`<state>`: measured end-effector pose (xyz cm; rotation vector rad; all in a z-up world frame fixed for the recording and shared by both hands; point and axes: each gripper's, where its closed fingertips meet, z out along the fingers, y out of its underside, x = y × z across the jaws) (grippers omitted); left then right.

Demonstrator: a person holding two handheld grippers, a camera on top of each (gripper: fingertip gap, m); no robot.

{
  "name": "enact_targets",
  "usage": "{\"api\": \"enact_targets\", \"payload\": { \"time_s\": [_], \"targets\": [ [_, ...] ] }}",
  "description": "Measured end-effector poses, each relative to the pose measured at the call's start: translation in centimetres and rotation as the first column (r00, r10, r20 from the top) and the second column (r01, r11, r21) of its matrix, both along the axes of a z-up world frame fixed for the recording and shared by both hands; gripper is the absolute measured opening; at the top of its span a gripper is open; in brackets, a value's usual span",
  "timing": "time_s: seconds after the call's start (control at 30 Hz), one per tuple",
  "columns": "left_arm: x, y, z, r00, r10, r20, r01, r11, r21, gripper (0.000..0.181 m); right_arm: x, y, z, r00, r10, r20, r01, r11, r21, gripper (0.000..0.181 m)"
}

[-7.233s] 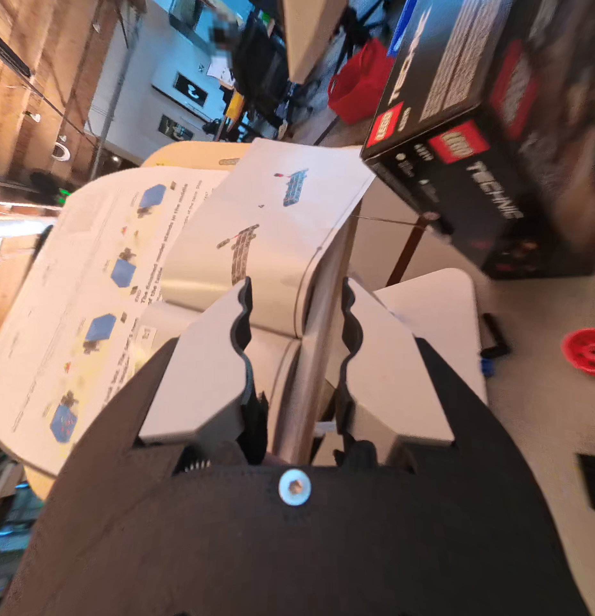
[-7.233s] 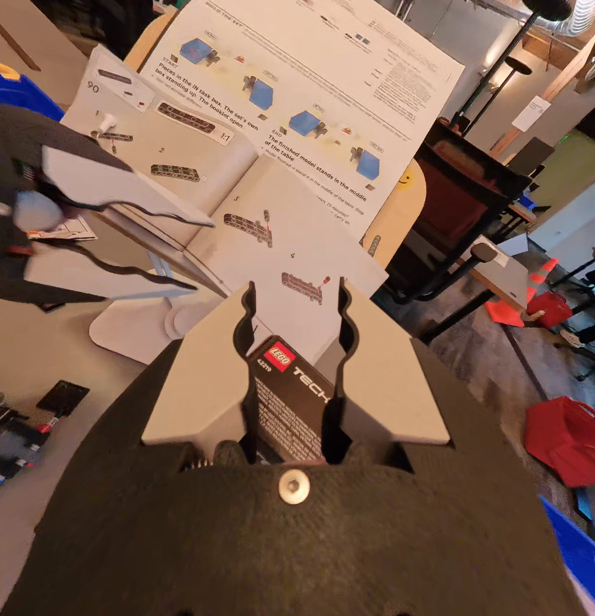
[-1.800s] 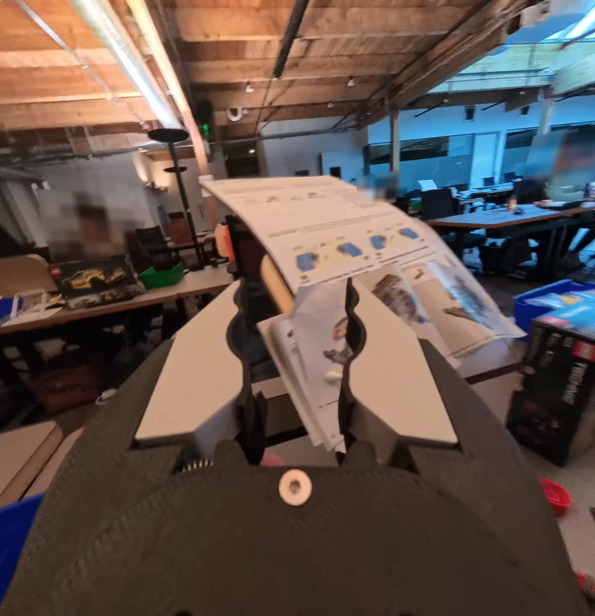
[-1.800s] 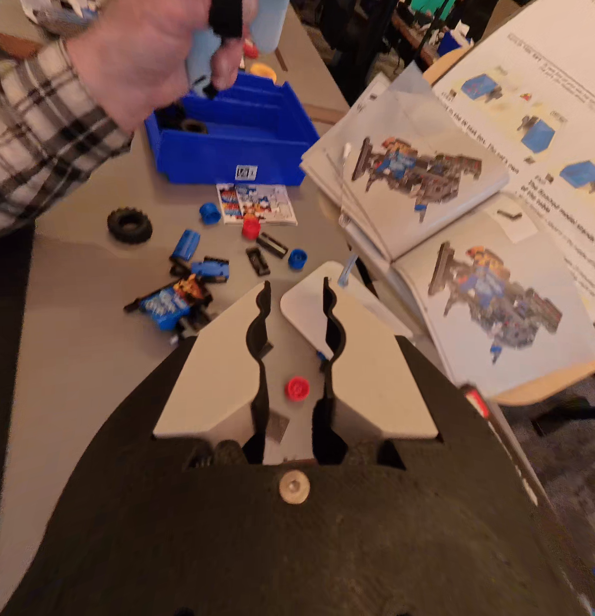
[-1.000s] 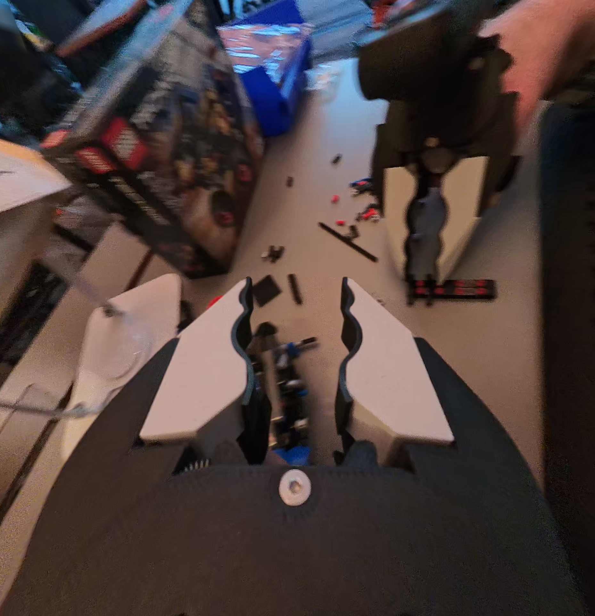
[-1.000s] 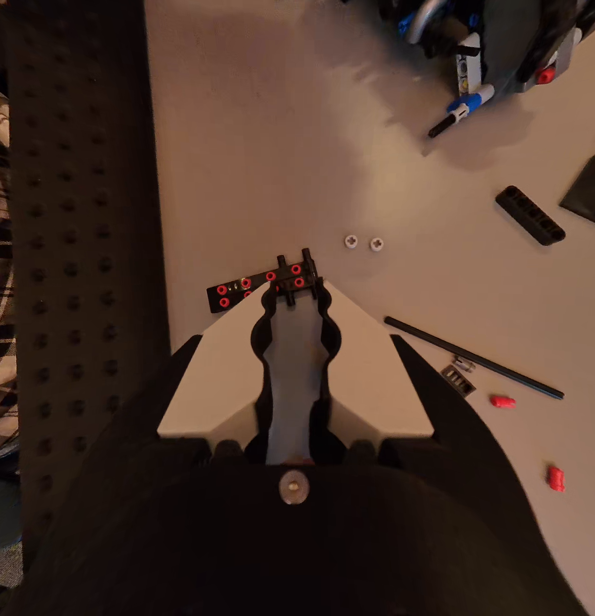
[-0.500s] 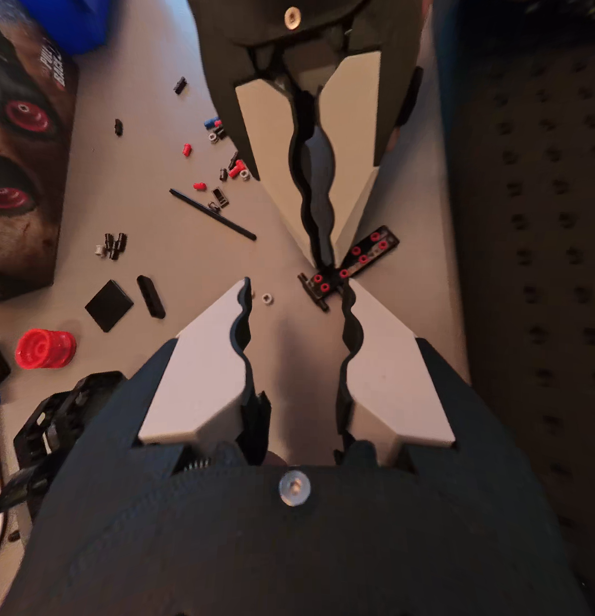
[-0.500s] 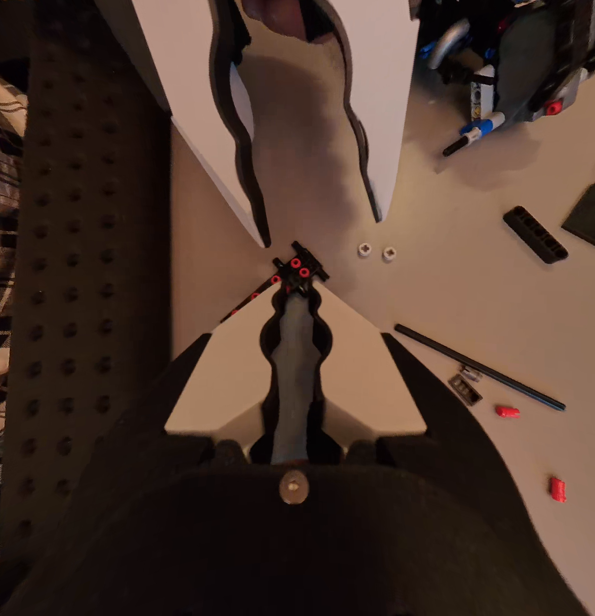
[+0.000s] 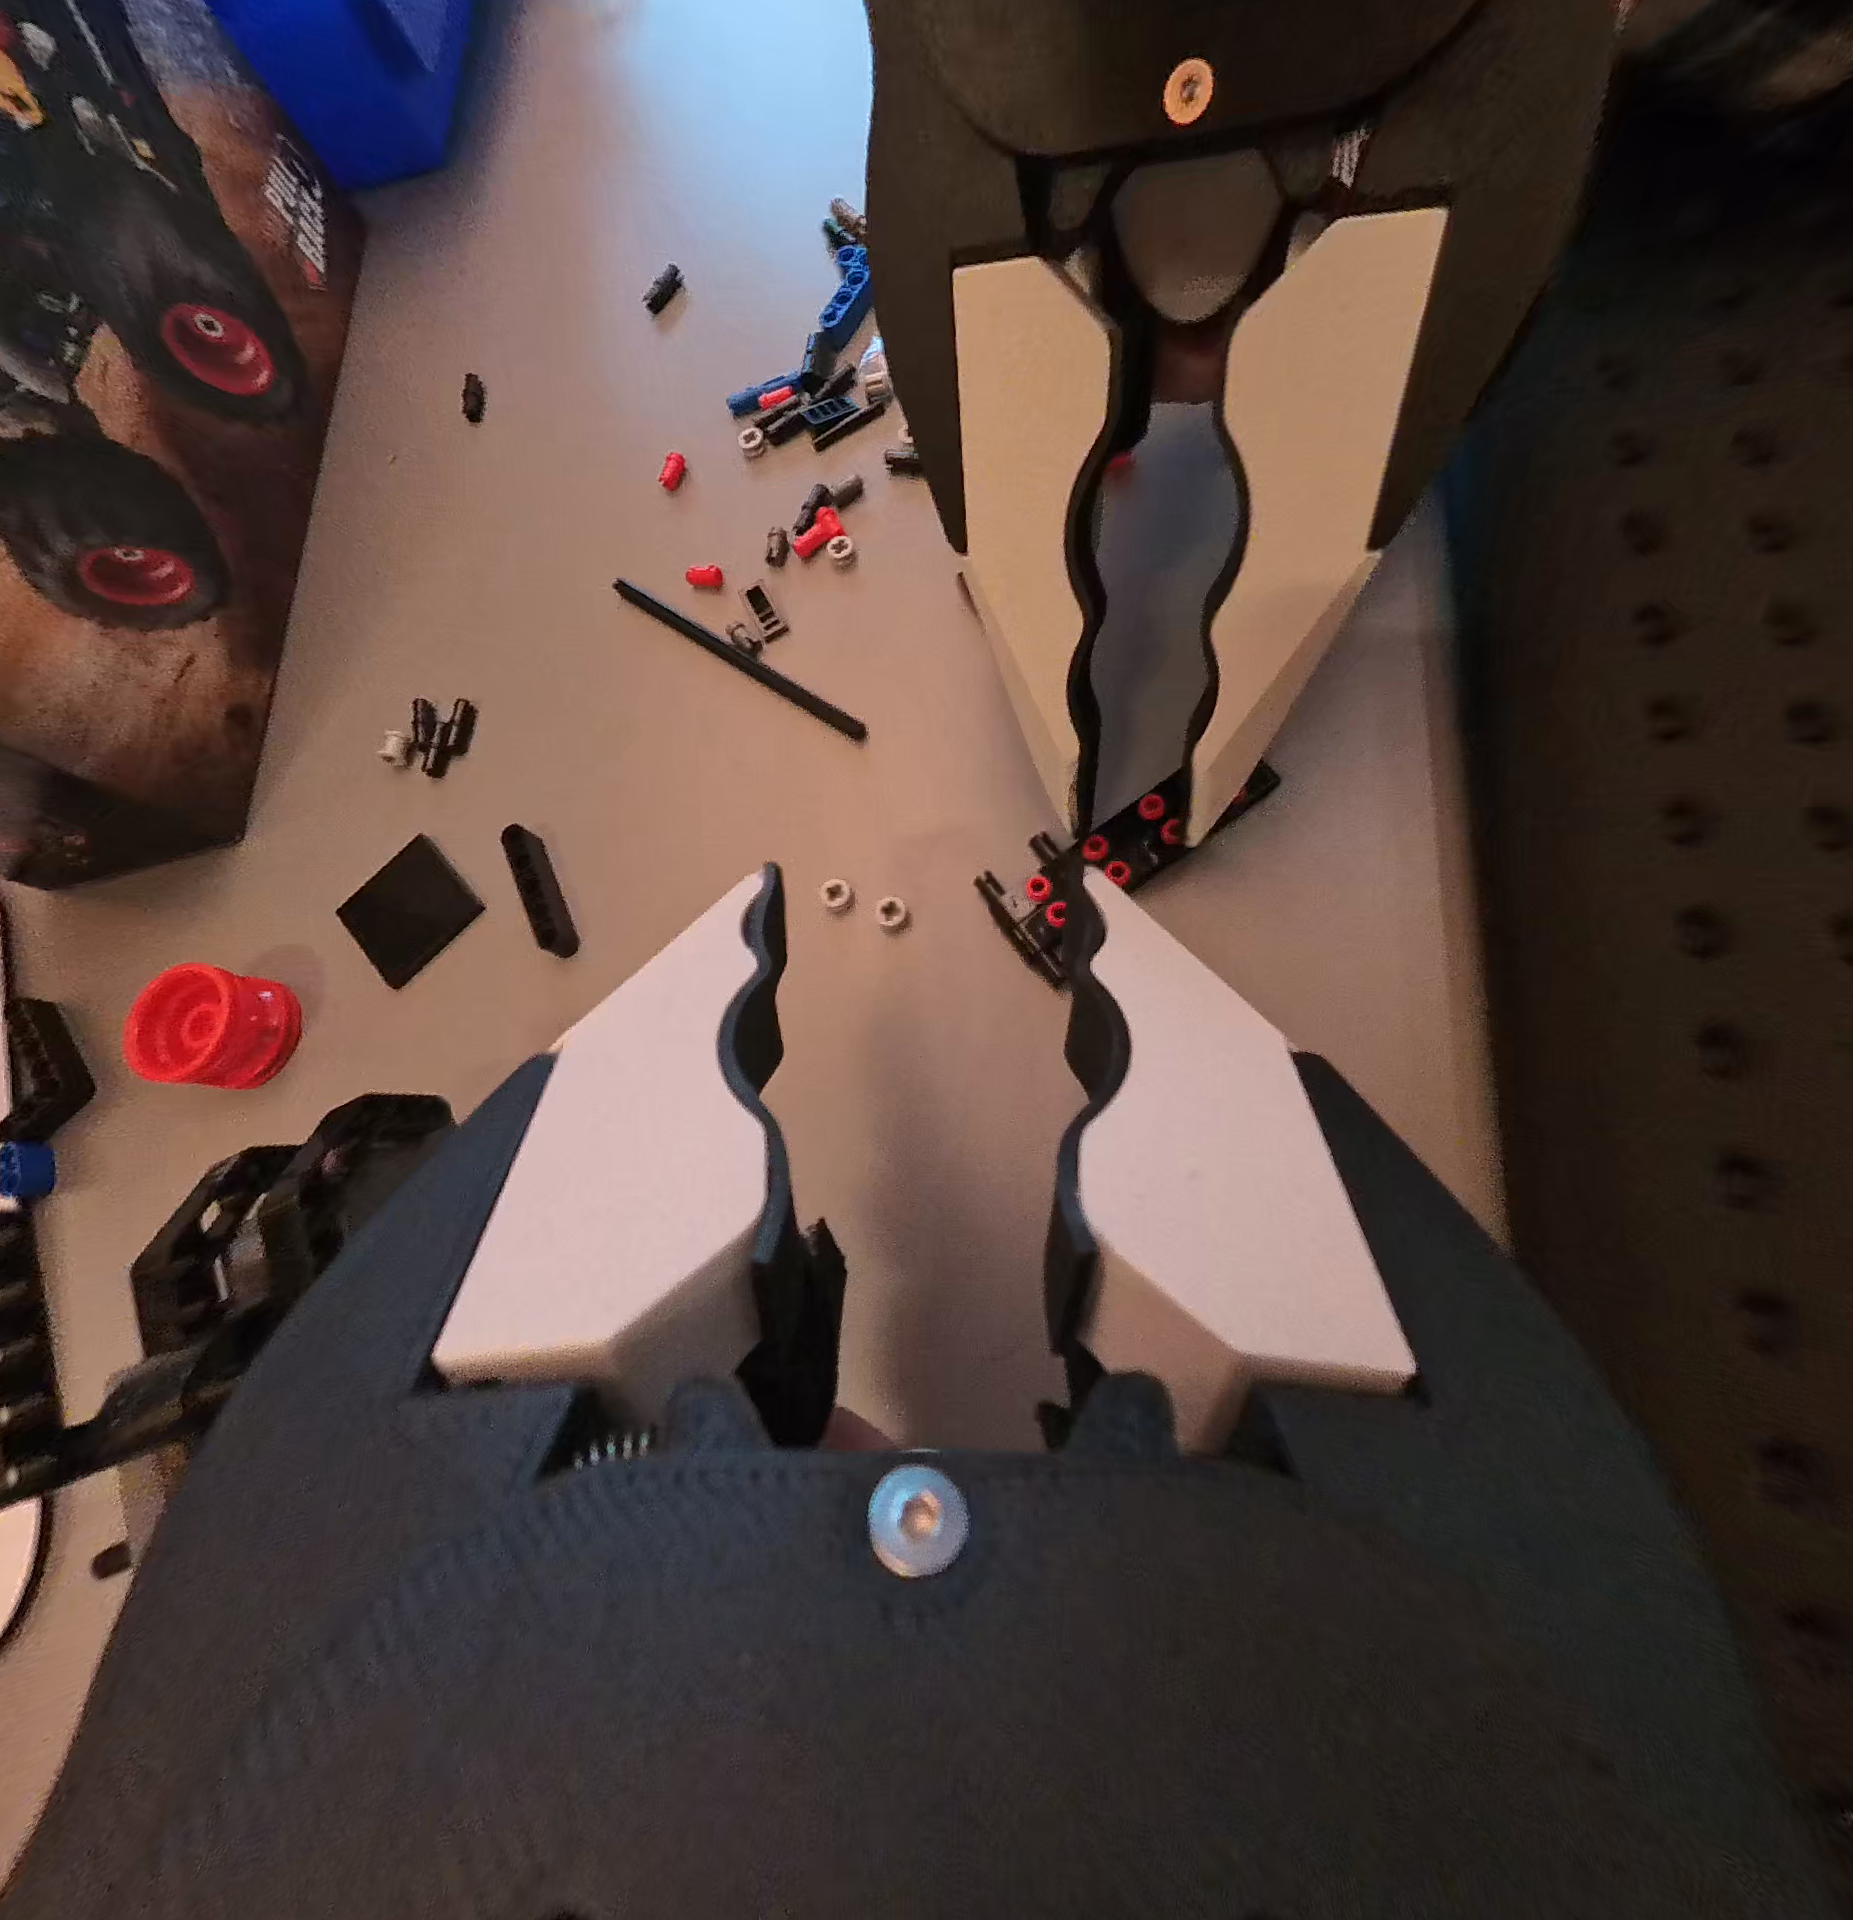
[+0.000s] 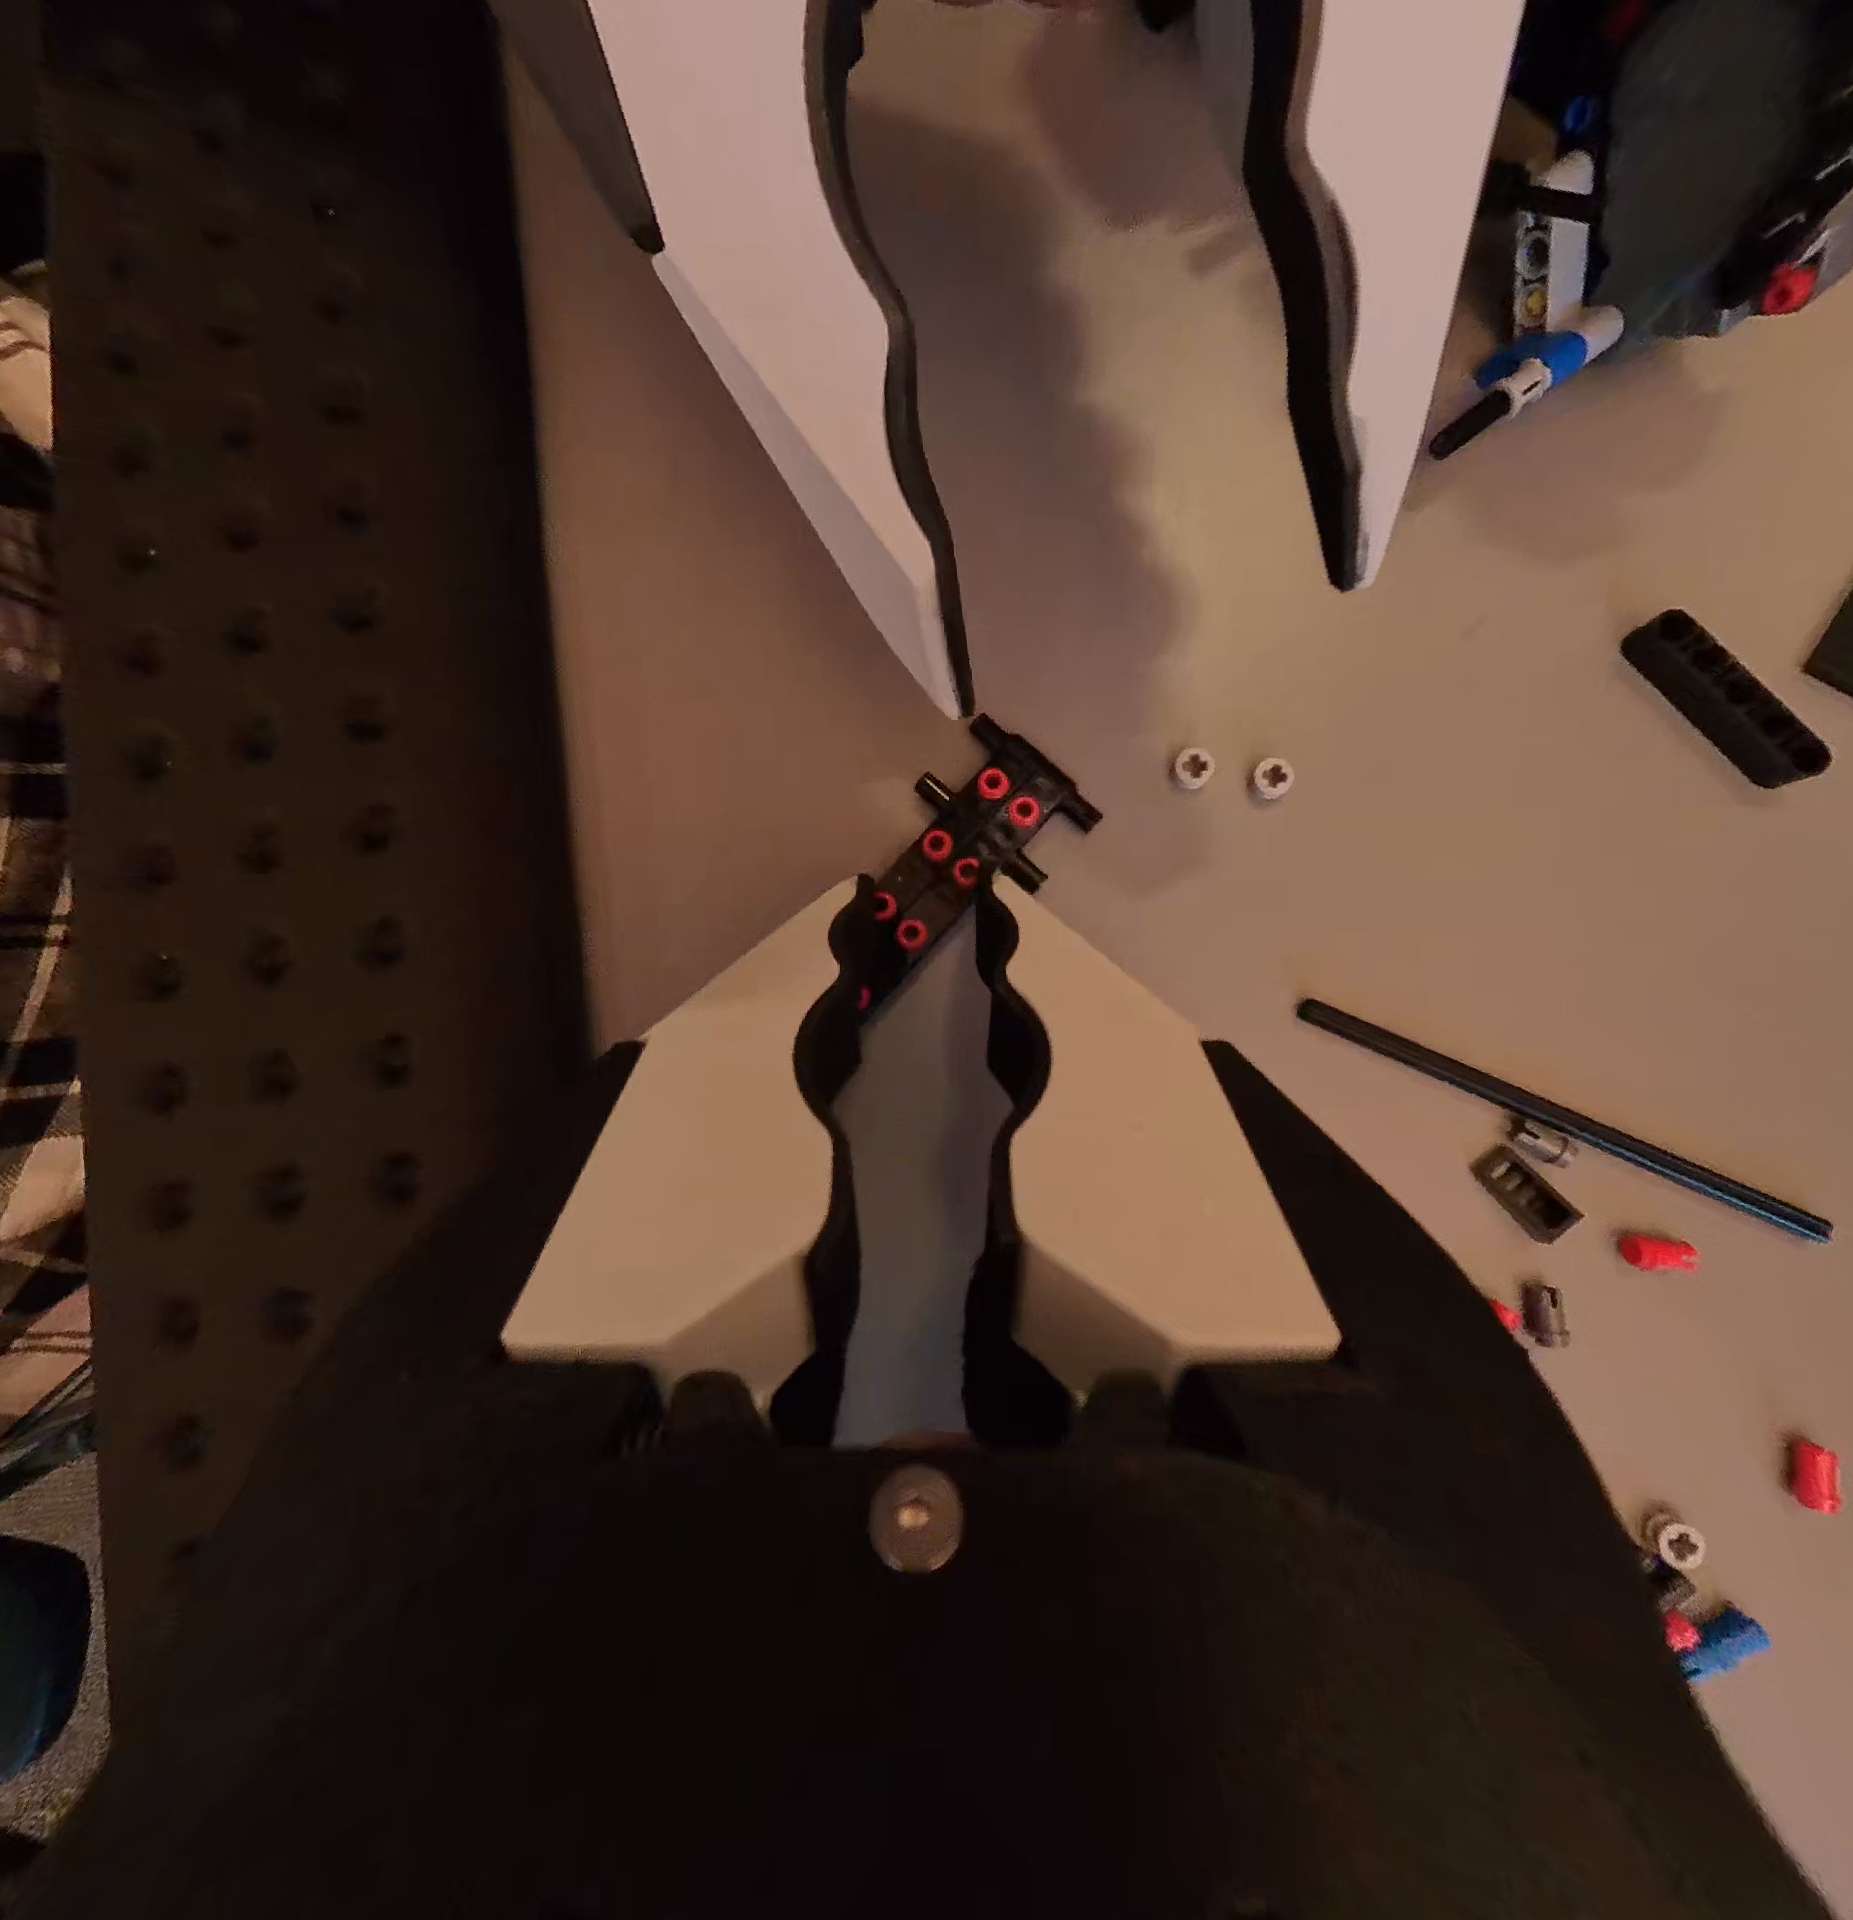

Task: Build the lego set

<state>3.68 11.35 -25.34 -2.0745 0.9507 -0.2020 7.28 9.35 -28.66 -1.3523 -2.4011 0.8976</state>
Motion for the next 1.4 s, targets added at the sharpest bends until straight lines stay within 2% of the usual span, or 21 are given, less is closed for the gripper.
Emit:
{"api": "enact_targets", "payload": {
  "time_s": [0.1,0.2,0.33,0.37,0.43,0.57,0.73,1.03,1.2,1.4],
  "targets": [
    [-0.4,0.0,0.3,1.000,0.018,0.013,-0.018,1.000,0.009,0.051,-0.4,0.0,0.1,1.000,-0.028,-0.006,0.028,1.000,-0.012,0.008],
    [-0.7,0.1,0.6,0.999,0.029,0.018,-0.029,0.999,0.019,0.051,-0.5,-0.3,0.2,0.999,-0.034,-0.009,0.034,0.999,-0.029,0.024],
    [-0.8,0.2,0.7,0.999,0.035,0.022,-0.036,0.999,0.028,0.051,-0.4,-0.7,0.1,1.000,-0.023,-0.017,0.023,0.999,-0.025,0.030],
    [-0.7,0.2,0.7,0.999,0.033,0.024,-0.033,0.999,0.030,0.050,-0.5,-0.8,0.1,1.000,-0.020,-0.020,0.019,1.000,-0.019,0.027],
    [-0.6,0.2,0.8,0.999,0.029,0.020,-0.029,0.999,0.034,0.051,-0.4,-0.8,0.0,1.000,0.002,-0.031,-0.002,1.000,0.007,0.011],
    [-0.5,0.2,1.0,0.999,0.027,0.024,-0.029,0.999,0.046,0.050,-0.5,-0.7,0.0,0.999,0.004,-0.043,-0.003,1.000,0.006,0.005],
    [-0.5,0.3,1.3,0.999,0.034,0.028,-0.035,0.998,0.059,0.050,-0.8,-0.3,0.1,0.998,-0.023,-0.056,0.023,1.000,0.012,0.026],
    [-1.0,0.8,2.2,0.997,0.061,0.044,-0.065,0.993,0.102,0.049,-1.1,1.1,0.0,0.994,-0.073,-0.079,0.078,0.995,0.063,0.029],
    [-1.2,1.0,2.2,0.996,0.071,0.044,-0.076,0.991,0.110,0.049,-1.0,1.2,-0.7,0.996,-0.067,-0.054,0.072,0.994,0.083,0.016],
    [-1.6,1.1,2.4,0.996,0.082,0.040,-0.086,0.989,0.118,0.049,-1.1,1.2,-0.4,0.995,-0.072,-0.067,0.076,0.996,0.051,0.014]
  ]
}}
